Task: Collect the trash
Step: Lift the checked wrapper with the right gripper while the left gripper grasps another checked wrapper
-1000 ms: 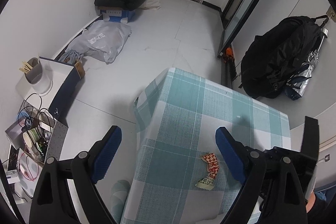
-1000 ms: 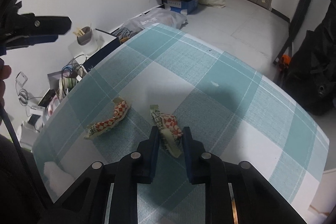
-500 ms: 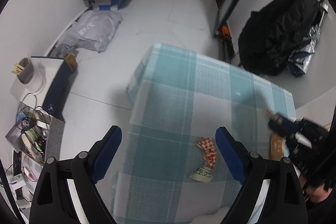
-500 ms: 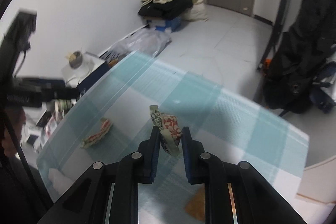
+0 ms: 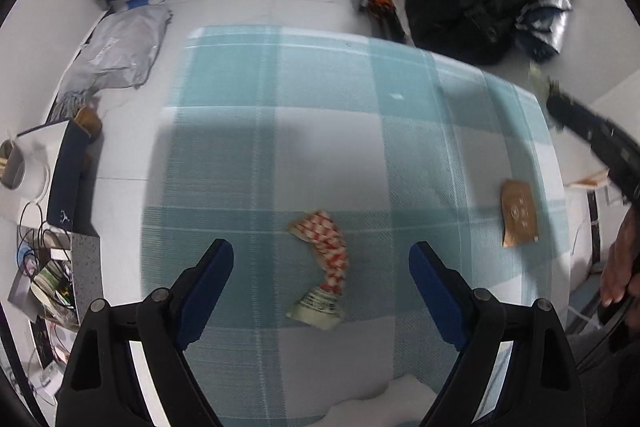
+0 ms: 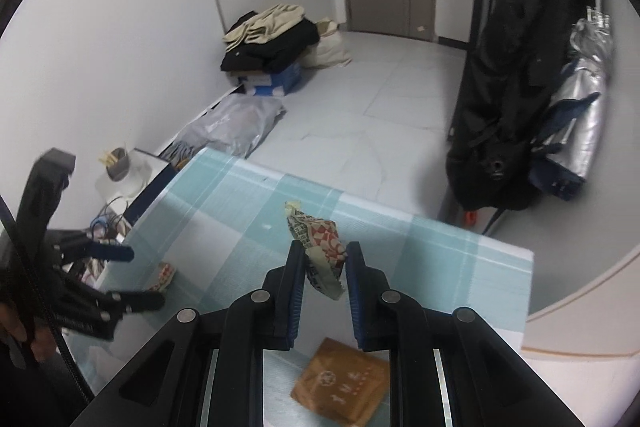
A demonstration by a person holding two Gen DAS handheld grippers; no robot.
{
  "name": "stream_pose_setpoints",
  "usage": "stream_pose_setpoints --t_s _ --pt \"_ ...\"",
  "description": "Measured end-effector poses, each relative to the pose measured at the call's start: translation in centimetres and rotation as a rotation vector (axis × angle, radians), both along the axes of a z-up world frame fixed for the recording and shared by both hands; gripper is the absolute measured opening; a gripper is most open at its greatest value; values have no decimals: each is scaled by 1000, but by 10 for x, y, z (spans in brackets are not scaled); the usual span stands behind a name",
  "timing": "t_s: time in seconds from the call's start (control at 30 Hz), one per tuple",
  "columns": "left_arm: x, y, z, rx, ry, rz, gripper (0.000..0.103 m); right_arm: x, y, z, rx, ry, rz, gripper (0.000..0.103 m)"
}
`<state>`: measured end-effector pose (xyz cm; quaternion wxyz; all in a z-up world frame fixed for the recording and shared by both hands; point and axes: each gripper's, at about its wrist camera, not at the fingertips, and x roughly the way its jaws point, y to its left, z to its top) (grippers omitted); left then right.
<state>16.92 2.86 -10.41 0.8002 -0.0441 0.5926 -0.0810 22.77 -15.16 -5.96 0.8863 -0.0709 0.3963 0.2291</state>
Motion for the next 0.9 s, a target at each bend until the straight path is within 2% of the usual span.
stream_pose_setpoints --t_s 0.1,0.23,0.3,0.43,0.5,0.63,0.7,0.9 --pt "-1 -2 -2 23 8 -17 86 1 -5 2 3 -2 -16 19" --pt "-1 -3 -4 7 20 -15 85 2 -8 3 5 -2 -23 19" --pt "-1 -5 -4 12 18 -26 69 1 -9 4 8 -5 -21 19" --pt "0 -9 -8 14 32 -40 53 0 -11 5 11 -6 -20 19" --pt "0 -11 -10 4 50 -54 34 0 -12 5 11 -6 -21 19" --pt "-1 -14 -11 27 48 -74 26 0 -13 5 10 -5 -18 19" --pt "-1 -13 -12 10 56 -75 14 -1 -12 5 7 -9 -14 19" --pt "0 -11 -12 -3 61 -82 10 -1 -12 5 5 -11 -6 19"
